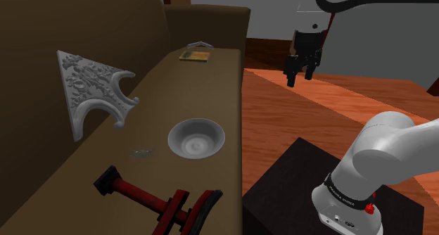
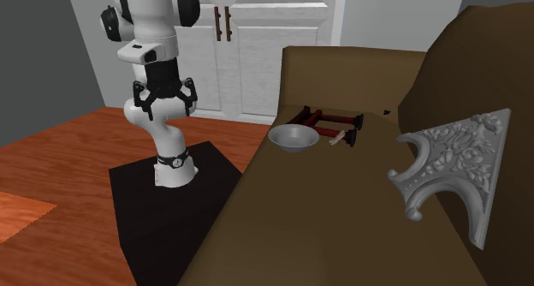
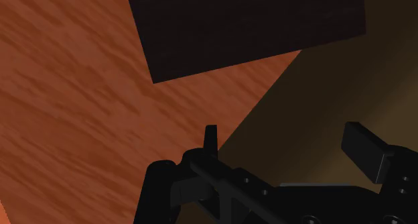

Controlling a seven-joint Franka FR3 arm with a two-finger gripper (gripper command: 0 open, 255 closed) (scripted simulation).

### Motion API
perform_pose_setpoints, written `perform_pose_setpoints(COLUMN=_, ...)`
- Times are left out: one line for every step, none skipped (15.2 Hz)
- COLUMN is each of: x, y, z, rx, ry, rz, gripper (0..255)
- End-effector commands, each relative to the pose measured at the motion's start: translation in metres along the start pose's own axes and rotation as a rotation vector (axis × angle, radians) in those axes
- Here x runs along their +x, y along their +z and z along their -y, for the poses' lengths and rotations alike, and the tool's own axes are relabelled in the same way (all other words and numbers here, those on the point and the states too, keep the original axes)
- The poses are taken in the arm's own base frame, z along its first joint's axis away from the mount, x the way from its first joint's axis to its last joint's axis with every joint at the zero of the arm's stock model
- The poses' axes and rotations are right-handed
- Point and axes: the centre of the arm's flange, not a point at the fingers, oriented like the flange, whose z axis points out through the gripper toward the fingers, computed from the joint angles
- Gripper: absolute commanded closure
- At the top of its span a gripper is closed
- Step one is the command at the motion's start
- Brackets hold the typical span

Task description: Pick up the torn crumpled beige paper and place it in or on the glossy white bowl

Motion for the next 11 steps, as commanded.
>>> perform_pose_setpoints(x=0.000, y=0.000, z=0.000, rx=0.000, ry=0.000, rz=0.000, gripper=0)
perform_pose_setpoints(x=-0.005, y=0.001, z=0.012, rx=-0.002, ry=0.030, rz=0.004, gripper=0)
perform_pose_setpoints(x=-0.009, y=0.002, z=0.025, rx=-0.003, ry=0.060, rz=0.008, gripper=0)
perform_pose_setpoints(x=-0.013, y=0.002, z=0.037, rx=-0.005, ry=0.090, rz=0.012, gripper=0)
perform_pose_setpoints(x=-0.017, y=0.003, z=0.050, rx=-0.006, ry=0.120, rz=0.016, gripper=0)
perform_pose_setpoints(x=-0.020, y=0.004, z=0.062, rx=-0.008, ry=0.150, rz=0.020, gripper=0)
perform_pose_setpoints(x=-0.023, y=0.005, z=0.075, rx=-0.009, ry=0.180, rz=0.023, gripper=0)
perform_pose_setpoints(x=-0.026, y=0.006, z=0.088, rx=-0.011, ry=0.210, rz=0.027, gripper=0)
perform_pose_setpoints(x=-0.028, y=0.007, z=0.101, rx=-0.012, ry=0.240, rz=0.031, gripper=0)
perform_pose_setpoints(x=-0.030, y=0.008, z=0.114, rx=-0.014, ry=0.270, rz=0.035, gripper=0)
perform_pose_setpoints(x=-0.031, y=0.008, z=0.127, rx=-0.015, ry=0.300, rz=0.039, gripper=0)
